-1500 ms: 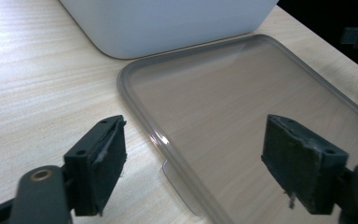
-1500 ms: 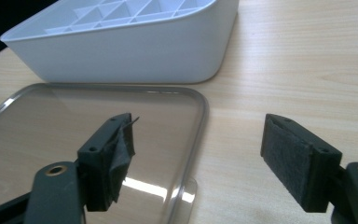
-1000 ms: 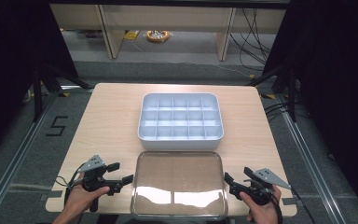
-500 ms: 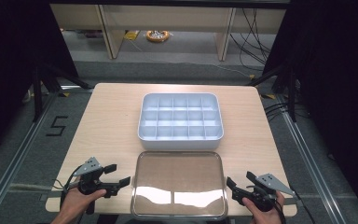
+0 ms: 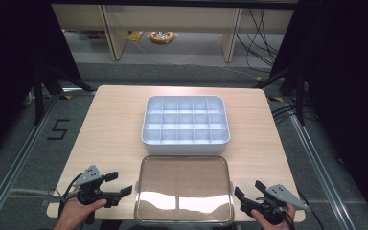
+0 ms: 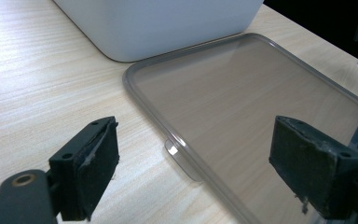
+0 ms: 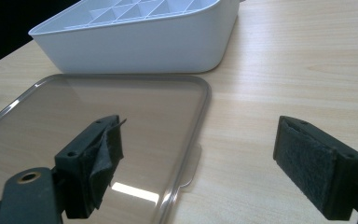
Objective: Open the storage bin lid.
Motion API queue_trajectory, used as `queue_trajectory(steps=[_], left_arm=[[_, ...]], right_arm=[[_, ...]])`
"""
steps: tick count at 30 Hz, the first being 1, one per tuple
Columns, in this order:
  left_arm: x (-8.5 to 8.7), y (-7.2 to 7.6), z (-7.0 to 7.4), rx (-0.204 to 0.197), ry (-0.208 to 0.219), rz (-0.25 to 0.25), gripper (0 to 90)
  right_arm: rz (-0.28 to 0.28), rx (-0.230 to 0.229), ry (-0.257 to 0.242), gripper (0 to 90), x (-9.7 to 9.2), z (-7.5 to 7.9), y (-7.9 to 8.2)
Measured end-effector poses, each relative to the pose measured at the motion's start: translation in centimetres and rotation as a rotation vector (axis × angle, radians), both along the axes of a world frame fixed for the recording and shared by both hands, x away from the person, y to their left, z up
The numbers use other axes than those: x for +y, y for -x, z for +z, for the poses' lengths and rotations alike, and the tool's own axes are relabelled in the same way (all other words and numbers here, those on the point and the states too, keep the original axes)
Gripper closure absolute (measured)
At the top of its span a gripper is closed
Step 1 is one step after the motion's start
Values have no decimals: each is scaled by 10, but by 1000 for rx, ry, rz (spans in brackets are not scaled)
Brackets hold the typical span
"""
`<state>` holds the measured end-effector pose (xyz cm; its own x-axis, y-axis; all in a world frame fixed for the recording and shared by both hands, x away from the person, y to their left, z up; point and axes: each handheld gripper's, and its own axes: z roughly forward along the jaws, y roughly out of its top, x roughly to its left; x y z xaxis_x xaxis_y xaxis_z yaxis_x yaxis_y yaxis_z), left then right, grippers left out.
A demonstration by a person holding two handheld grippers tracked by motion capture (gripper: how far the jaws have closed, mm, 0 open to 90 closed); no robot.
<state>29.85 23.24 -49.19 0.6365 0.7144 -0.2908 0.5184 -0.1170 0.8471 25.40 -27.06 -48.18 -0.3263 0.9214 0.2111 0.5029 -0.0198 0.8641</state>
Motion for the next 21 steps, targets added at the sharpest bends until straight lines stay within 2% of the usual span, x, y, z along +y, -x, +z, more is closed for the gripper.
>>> queue_trajectory(steps=[1, 2, 3, 5, 6, 8, 9, 12, 14, 16, 19, 20, 21], left_arm=[[1, 0, 0, -8, 2, -11, 148], [1, 1, 0, -11, 0, -8, 148], [2, 2, 0, -10, 1, -10, 149], [2, 4, 0, -3, -1, -1, 149], [3, 4, 0, -14, 3, -10, 149], [3, 4, 1, -13, 4, -13, 149], [3, 4, 0, -13, 10, -12, 149], [4, 4, 0, -11, 5, -12, 150], [3, 4, 0, -12, 7, -12, 150], [3, 4, 0, -12, 2, -9, 150], [3, 4, 0, -9, 6, -10, 150], [3, 4, 0, -9, 7, -10, 150], [3, 4, 0, -9, 6, -9, 150]], right_arm=[[6, -2, -32, 165, 2, -1, 0], [0, -18, -13, 165, 1, -2, 0], [-10, 0, -26, 165, 1, -2, 2], [6, -14, -5, 165, -1, -1, 2], [-9, 20, -39, 165, 2, 0, 5], [4, -4, -8, 165, -1, -1, 4], [2, -6, -23, 165, -1, -2, 4], [1, -19, -22, 165, -1, -2, 3], [5, 1, -20, 165, -1, -2, 4], [3, -18, -40, 165, 0, -3, 3], [-4, 5, -59, 165, 1, -2, 4], [7, -9, -28, 165, -2, -2, 4], [10, -12, -22, 165, -2, -2, 3]])
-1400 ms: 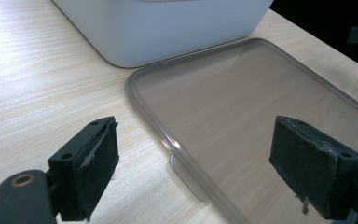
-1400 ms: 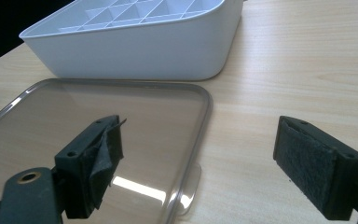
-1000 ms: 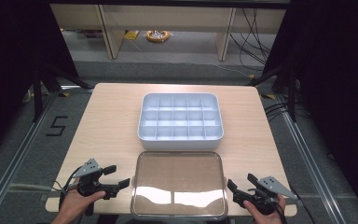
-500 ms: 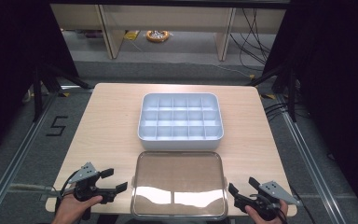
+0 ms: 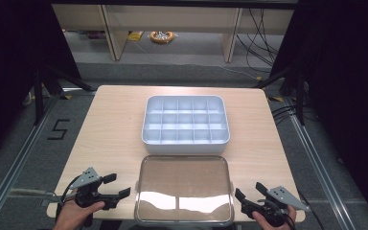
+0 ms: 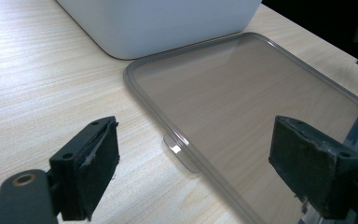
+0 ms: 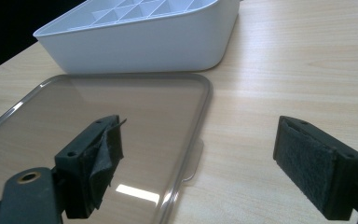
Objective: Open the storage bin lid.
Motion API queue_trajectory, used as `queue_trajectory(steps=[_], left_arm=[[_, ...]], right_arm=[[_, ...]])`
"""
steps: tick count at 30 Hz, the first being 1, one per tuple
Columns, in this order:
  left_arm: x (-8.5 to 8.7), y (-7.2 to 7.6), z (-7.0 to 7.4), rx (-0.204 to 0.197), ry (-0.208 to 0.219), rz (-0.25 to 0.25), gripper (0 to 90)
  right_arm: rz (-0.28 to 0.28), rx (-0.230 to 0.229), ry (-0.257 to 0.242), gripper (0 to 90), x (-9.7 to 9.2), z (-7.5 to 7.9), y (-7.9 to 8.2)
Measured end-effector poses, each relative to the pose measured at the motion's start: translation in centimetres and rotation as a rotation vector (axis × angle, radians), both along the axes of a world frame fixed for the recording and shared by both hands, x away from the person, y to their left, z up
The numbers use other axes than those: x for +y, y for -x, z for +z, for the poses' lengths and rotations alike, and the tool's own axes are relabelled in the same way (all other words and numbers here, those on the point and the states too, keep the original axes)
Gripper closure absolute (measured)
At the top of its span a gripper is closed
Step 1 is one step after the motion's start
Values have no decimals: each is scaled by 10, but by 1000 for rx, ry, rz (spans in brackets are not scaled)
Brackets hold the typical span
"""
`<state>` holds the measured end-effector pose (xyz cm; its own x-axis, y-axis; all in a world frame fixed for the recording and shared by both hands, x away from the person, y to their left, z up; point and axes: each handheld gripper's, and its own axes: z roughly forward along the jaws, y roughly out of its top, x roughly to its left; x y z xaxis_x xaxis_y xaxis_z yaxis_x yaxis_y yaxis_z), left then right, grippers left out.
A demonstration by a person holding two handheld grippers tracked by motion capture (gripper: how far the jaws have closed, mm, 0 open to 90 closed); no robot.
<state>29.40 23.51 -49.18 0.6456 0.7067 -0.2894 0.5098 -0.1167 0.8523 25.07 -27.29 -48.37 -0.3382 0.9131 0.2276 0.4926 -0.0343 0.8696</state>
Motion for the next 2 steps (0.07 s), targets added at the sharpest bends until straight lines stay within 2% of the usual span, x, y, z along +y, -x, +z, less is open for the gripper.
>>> queue_trajectory(steps=[2], left_arm=[[0, 0, 0, 1, 0, -2, 150]], right_arm=[[-1, 2, 11, 165, 0, 0, 0]])
